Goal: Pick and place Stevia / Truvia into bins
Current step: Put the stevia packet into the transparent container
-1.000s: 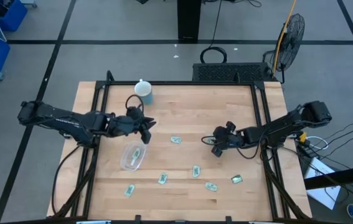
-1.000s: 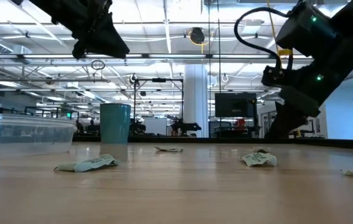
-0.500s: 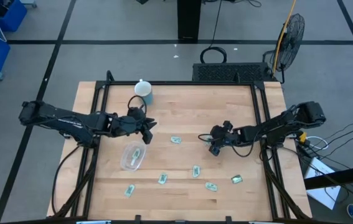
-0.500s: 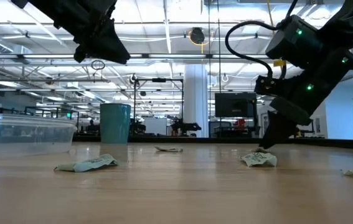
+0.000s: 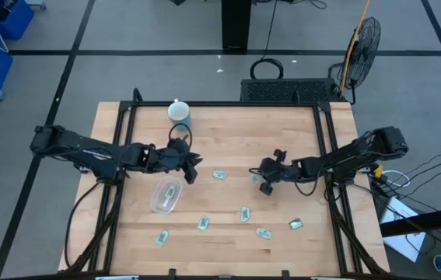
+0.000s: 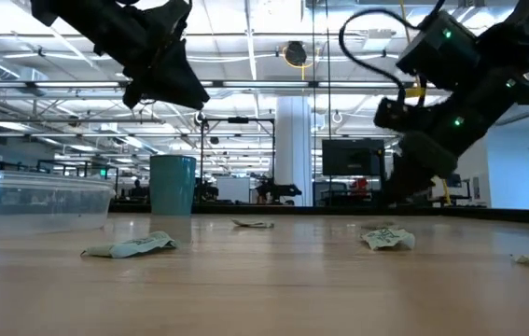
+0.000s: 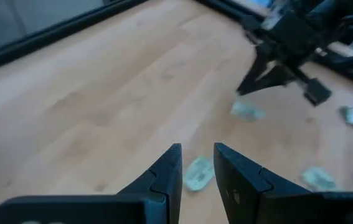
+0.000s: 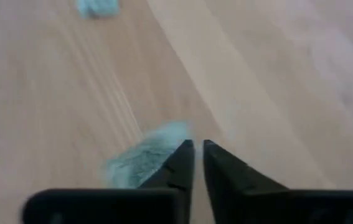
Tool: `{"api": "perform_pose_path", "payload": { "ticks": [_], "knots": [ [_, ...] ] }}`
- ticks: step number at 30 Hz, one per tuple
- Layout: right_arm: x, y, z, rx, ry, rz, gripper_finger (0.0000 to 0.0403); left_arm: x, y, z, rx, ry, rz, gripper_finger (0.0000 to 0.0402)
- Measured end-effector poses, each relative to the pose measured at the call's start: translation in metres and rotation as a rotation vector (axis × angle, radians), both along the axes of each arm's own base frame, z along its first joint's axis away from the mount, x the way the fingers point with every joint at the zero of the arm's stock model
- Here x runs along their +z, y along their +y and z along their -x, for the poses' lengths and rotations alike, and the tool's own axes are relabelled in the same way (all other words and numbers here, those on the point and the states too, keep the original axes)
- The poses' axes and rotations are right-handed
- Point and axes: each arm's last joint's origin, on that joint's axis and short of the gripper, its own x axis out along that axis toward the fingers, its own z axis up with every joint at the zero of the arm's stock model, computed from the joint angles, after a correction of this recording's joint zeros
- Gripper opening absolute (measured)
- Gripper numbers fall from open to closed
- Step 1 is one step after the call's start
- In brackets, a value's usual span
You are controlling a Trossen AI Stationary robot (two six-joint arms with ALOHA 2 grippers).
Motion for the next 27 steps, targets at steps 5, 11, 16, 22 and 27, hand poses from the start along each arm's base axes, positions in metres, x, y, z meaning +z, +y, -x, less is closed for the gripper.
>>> {"api": "perform_pose_path", "payload": {
  "ticks": [5,11,16,22,27],
  "knots": [
    [0.018,0.001,-0.015,0.086,-0.193,0.12,0.0006,-0.001,-0.001,-0.01,-0.015,-0.057,0.008,0.0097],
    [0.031,0.002,-0.023,0.152,-0.311,0.205,0.0001,-0.012,-0.003,-0.019,-0.097,-0.019,-0.043,0.0097],
    [0.015,0.007,-0.015,0.202,-0.169,0.026,0.0011,-0.021,-0.005,-0.025,-0.141,0.008,-0.021,0.0097],
    [0.005,0.01,-0.005,0.173,-0.037,0.002,0.0078,-0.025,-0.004,-0.026,-0.139,0.018,-0.024,0.0097],
    [0.002,0.006,-0.008,0.129,-0.048,-0.001,0.0139,-0.024,-0.004,-0.027,-0.137,0.015,-0.024,0.0097]
  ]
}}
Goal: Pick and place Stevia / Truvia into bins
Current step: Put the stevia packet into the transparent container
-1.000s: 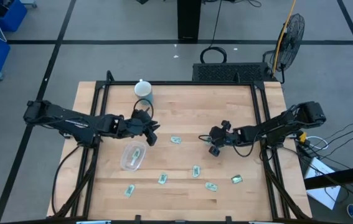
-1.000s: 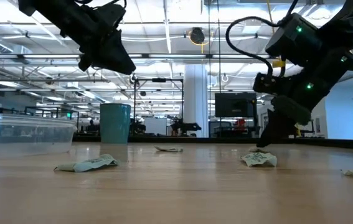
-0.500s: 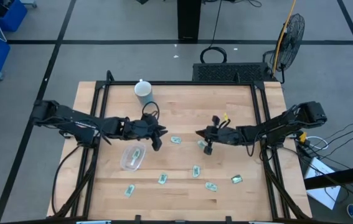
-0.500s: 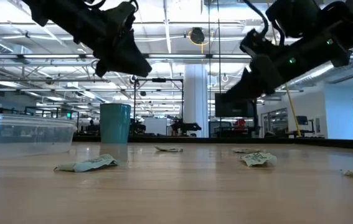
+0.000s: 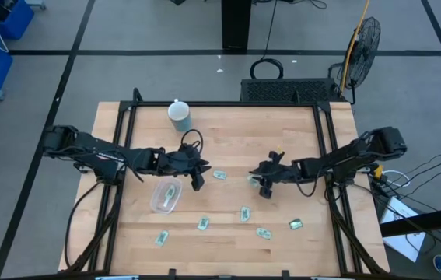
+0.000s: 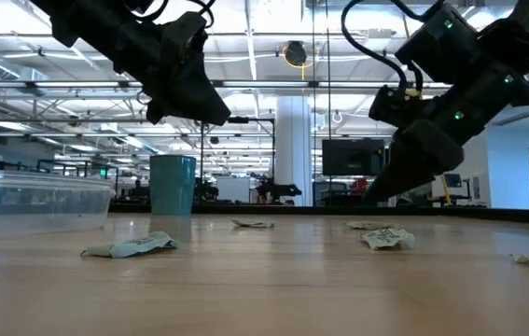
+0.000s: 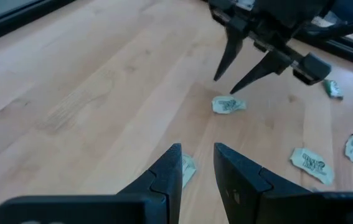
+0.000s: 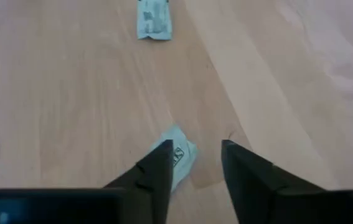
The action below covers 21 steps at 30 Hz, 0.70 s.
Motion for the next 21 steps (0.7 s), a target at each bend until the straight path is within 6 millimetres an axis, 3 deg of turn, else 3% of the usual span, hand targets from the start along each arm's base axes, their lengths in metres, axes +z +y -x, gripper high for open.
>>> {"api": "perform_pose_path", "payload": {
  "ticks": [5,12,16,21],
  "knots": [
    [-0.014,0.0,-0.003,-0.018,0.036,-0.014,0.0159,0.0,0.0,0.0,0.001,-0.004,0.002,0.0097],
    [-0.026,-0.002,-0.008,-0.045,0.04,-0.033,0.0142,0.002,0.0,-0.001,-0.001,-0.025,-0.001,0.0097],
    [-0.028,-0.003,-0.011,-0.024,0.026,-0.058,0.0118,0.002,0.0,-0.001,0.0,-0.023,-0.001,0.0097],
    [-0.026,-0.003,-0.012,0.002,0.018,-0.033,0.0059,0.002,0.0,-0.001,0.0,-0.023,0.001,0.0097]
  ]
}}
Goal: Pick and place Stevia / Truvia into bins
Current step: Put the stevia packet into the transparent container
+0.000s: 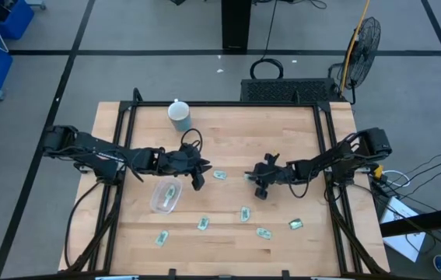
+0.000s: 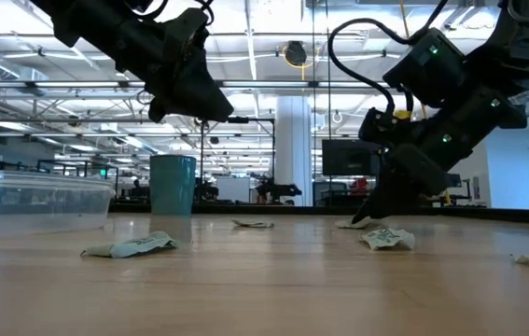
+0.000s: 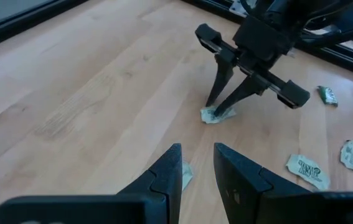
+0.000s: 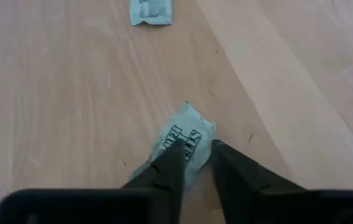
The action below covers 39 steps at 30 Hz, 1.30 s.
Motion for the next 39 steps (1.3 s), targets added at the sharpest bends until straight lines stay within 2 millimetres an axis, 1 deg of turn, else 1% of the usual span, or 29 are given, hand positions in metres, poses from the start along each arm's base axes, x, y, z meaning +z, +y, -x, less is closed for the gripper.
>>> {"api": "perform_pose_path", "payload": {
  "ticks": [3,4,8,12,16,22,26,29,32,39],
  "knots": [
    [0.007,0.0,-0.003,0.022,-0.063,0.041,0.0015,0.0,0.0,0.0,-0.006,-0.003,0.015,0.0097],
    [0.012,0.0,-0.005,0.032,-0.102,0.064,0.0008,0.0,-0.001,0.0,-0.012,-0.004,0.021,0.0097],
    [0.03,-0.002,-0.013,0.031,-0.251,0.206,0.0006,0.0,-0.001,0.0,-0.003,-0.011,0.048,0.0097],
    [0.047,0.0,-0.02,0.079,-0.396,0.318,0.0001,0.002,-0.001,-0.001,0.001,-0.035,0.059,0.0097],
    [0.055,0.0,-0.022,0.091,-0.472,0.358,0.0001,0.005,-0.001,-0.003,-0.007,-0.061,0.024,0.0097],
    [0.067,0.001,-0.024,0.129,-0.567,0.474,0.0,0.013,0.001,-0.007,-0.017,-0.138,-0.031,0.0097],
    [0.075,0.001,-0.027,0.201,-0.664,0.431,0.0,0.011,0.0,-0.016,-0.038,-0.193,-0.074,0.0097],
    [0.081,0.002,-0.033,0.206,-0.671,0.409,0.0,0.005,-0.001,-0.026,-0.091,-0.243,-0.127,0.0097],
    [0.081,0.002,-0.038,0.214,-0.613,0.451,0.0,0.002,-0.002,-0.031,-0.123,-0.268,-0.148,0.0097],
    [0.082,0.0,-0.04,0.18,-0.595,0.46,0.0,0.001,-0.002,-0.033,-0.118,-0.286,-0.145,0.0097]
  ]
}}
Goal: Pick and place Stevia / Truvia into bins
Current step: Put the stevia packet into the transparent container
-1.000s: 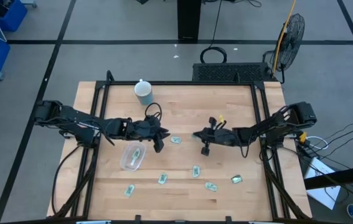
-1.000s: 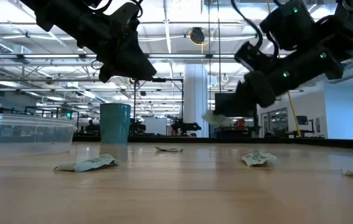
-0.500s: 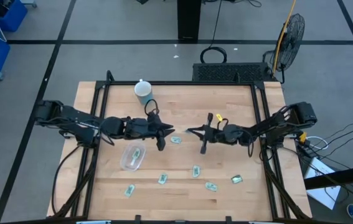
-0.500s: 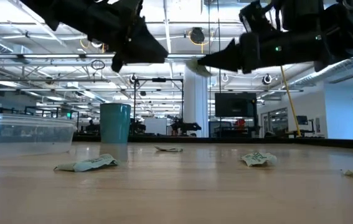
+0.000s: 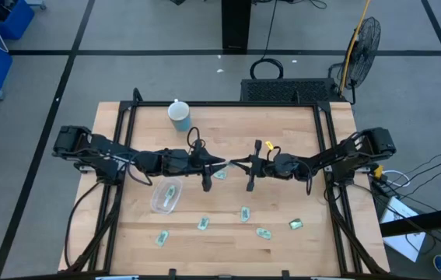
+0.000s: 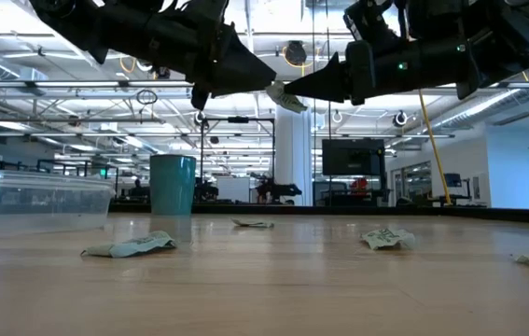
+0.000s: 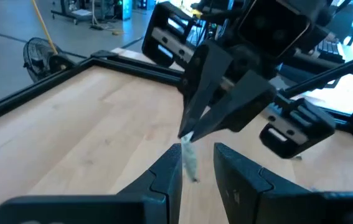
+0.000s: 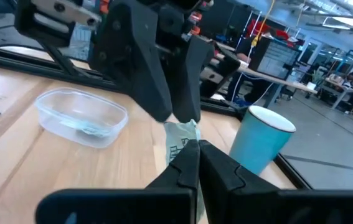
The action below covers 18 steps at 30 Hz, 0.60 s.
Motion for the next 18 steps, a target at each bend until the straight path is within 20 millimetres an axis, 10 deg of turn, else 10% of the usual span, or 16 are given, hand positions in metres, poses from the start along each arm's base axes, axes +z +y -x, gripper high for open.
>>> {"api": "perform_pose_path", "payload": {
  "ticks": [18],
  "knots": [
    [0.005,-0.005,0.0,-0.015,-0.058,-0.033,0.0,-0.001,0.01,0.0,-0.011,0.007,0.007,0.0097]
  ]
}}
